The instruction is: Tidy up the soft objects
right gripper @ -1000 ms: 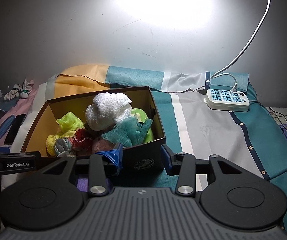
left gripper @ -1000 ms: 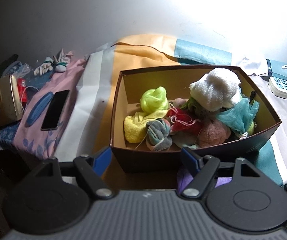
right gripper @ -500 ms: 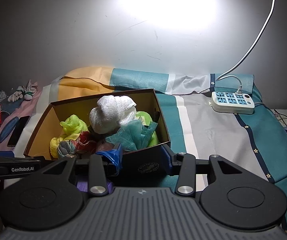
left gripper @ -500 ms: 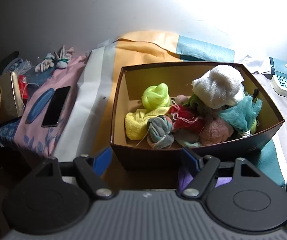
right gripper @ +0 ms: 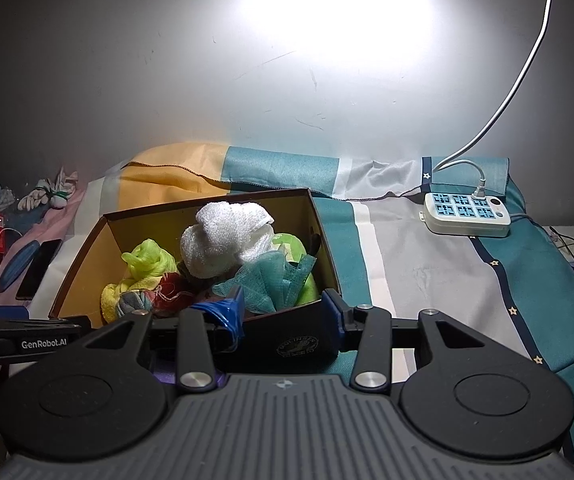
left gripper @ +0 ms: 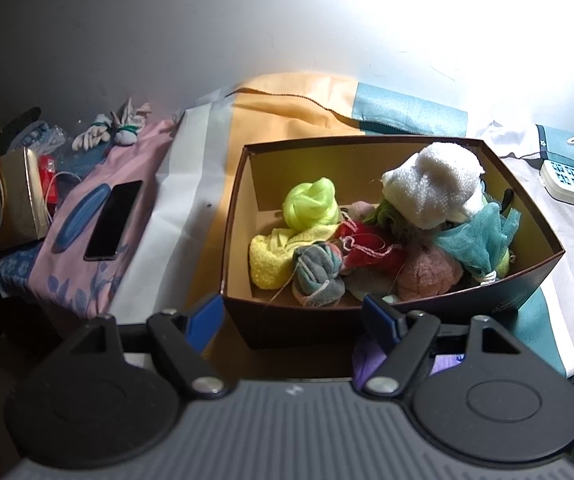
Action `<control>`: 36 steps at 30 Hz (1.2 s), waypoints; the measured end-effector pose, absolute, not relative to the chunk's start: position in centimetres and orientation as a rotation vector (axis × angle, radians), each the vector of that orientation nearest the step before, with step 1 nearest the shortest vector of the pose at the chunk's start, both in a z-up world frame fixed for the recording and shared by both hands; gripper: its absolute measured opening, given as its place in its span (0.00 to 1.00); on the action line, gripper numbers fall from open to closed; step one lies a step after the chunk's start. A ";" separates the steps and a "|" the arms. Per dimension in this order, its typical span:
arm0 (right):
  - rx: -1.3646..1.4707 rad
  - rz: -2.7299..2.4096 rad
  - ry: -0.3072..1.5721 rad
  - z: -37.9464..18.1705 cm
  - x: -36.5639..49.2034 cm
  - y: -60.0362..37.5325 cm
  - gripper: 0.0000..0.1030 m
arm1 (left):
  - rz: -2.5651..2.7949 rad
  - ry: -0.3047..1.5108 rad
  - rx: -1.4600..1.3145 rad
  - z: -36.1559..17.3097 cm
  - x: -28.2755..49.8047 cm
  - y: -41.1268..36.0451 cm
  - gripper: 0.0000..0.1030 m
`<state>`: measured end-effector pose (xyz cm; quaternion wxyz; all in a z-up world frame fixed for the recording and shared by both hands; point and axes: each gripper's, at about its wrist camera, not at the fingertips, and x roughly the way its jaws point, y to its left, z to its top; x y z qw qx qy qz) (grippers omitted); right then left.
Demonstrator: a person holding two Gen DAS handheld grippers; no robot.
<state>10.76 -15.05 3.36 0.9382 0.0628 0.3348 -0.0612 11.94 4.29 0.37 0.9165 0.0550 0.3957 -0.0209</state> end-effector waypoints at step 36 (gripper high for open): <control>0.125 -0.136 0.725 2.4 11.6 -15.1 0.26 | -0.046 0.834 0.105 -0.2 12.4 4.0 0.75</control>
